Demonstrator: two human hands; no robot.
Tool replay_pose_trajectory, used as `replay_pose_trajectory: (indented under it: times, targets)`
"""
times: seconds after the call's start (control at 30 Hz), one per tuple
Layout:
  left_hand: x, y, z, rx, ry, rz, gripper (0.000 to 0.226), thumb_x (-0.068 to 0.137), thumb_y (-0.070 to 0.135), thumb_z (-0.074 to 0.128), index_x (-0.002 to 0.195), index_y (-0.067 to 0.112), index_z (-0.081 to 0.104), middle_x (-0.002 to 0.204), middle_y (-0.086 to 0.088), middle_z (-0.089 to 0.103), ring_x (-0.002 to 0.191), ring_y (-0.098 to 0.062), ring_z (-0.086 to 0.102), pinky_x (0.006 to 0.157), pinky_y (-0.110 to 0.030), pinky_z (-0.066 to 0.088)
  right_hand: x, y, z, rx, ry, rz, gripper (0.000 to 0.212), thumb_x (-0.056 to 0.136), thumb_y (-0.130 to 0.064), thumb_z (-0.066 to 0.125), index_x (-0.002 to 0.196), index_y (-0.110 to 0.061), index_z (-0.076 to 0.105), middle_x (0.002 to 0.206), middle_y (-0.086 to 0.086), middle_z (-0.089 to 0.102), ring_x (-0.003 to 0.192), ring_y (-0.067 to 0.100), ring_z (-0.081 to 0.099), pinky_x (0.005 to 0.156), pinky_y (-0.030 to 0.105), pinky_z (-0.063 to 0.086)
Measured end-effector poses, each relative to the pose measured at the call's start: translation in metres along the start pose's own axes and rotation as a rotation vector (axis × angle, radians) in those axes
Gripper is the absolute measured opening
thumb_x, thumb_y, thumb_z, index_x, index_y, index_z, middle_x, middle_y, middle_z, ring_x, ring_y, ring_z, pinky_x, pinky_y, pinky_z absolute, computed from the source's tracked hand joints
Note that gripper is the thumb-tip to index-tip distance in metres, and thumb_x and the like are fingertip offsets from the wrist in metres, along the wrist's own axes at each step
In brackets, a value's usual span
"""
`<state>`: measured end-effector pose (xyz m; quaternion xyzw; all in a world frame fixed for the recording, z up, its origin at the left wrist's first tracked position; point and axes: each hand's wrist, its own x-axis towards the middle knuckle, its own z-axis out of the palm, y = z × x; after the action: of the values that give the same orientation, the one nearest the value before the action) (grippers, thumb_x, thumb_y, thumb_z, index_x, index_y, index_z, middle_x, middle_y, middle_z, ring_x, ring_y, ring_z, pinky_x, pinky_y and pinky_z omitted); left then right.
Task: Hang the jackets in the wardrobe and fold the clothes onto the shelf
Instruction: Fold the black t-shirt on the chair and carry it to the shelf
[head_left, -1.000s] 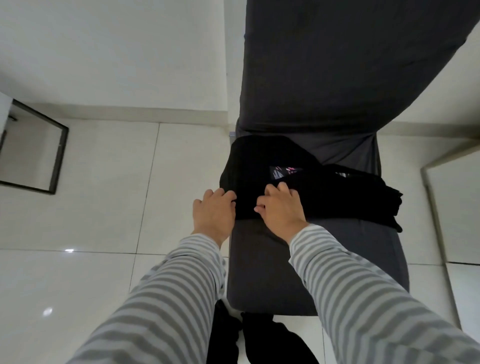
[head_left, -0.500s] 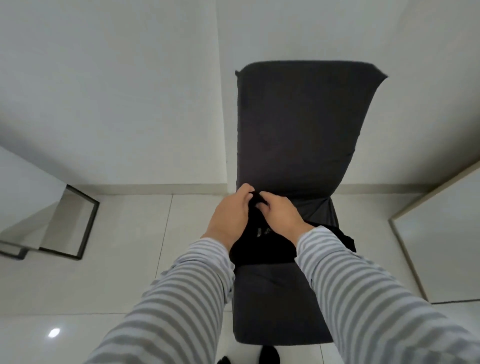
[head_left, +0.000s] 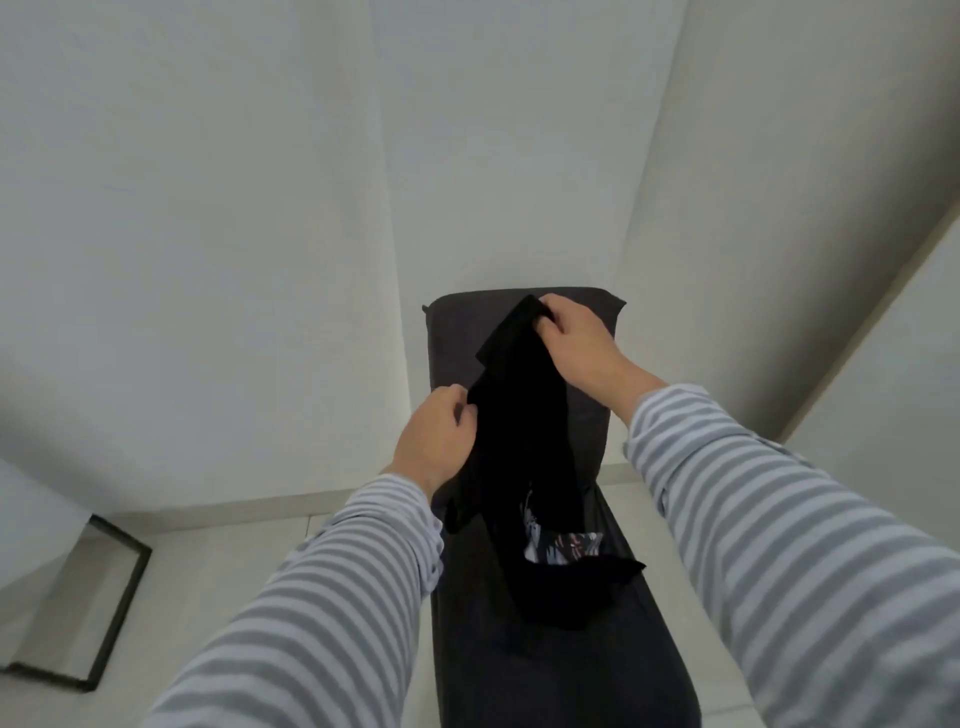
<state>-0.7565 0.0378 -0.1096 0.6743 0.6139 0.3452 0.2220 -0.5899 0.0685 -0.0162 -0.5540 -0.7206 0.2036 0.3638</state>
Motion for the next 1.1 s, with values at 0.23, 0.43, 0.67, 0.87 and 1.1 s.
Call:
replay_pose_trajectory:
  times: [0.23,0.43,0.67,0.87,1.1]
  targets:
    - [0.015,0.074,-0.001,-0.157,0.032,-0.016,0.015,0.102,0.019,0.026,0.1,0.01,0.038,0.072,0.0,0.049,0.061,-0.013,0.046,0.054,-0.029,0.036,-0.021,0.003,-0.042,-0.139,0.111,0.082,0.018,0.095,-0.019,0.047,0.099,-0.018,0.065,0.084,-0.002,0.061,0.081,0.016,0.054,0.071,0.026,0.037]
    - [0.015,0.124,0.007,-0.435,0.044,-0.166,0.019,0.102,0.023,0.028,0.105,0.008,0.039,0.099,-0.01,0.051,0.08,-0.021,0.052,0.078,-0.048,0.056,-0.071,0.021,-0.039,0.263,-0.026,0.424,0.02,0.094,-0.005,0.046,0.11,-0.016,0.047,0.07,0.007,0.059,0.05,0.022,0.06,0.057,0.032,0.052]
    - [0.0,0.193,0.006,-0.626,0.166,-0.164,0.022,0.102,0.015,0.028,0.119,0.009,0.042,0.094,-0.01,0.048,0.086,-0.026,0.055,0.075,-0.044,0.056,-0.118,0.029,-0.051,0.432,-0.168,0.595,0.048,0.085,-0.004,0.059,0.109,-0.022,0.022,0.088,0.001,0.058,0.069,0.017,0.058,0.069,0.037,0.051]
    - [-0.028,0.261,-0.005,-0.794,0.298,-0.126,0.033,0.103,0.017,0.026,0.13,0.001,0.036,0.101,-0.007,0.047,0.091,-0.032,0.058,0.066,-0.04,0.058,-0.16,0.027,-0.082,0.536,-0.418,0.641,0.01,0.091,-0.02,0.048,0.098,-0.027,0.051,0.071,-0.003,0.053,0.058,0.008,0.056,0.057,0.019,0.042]
    - [-0.06,0.285,-0.018,-0.897,0.446,-0.135,0.009,0.103,0.02,0.024,0.104,0.013,0.03,0.119,-0.004,0.036,0.112,-0.041,0.056,0.043,-0.023,0.053,-0.181,0.049,-0.104,0.687,-0.362,0.463,0.043,0.081,-0.048,0.069,0.119,-0.031,0.056,0.112,-0.006,0.068,0.104,0.015,0.065,0.09,0.031,0.05]
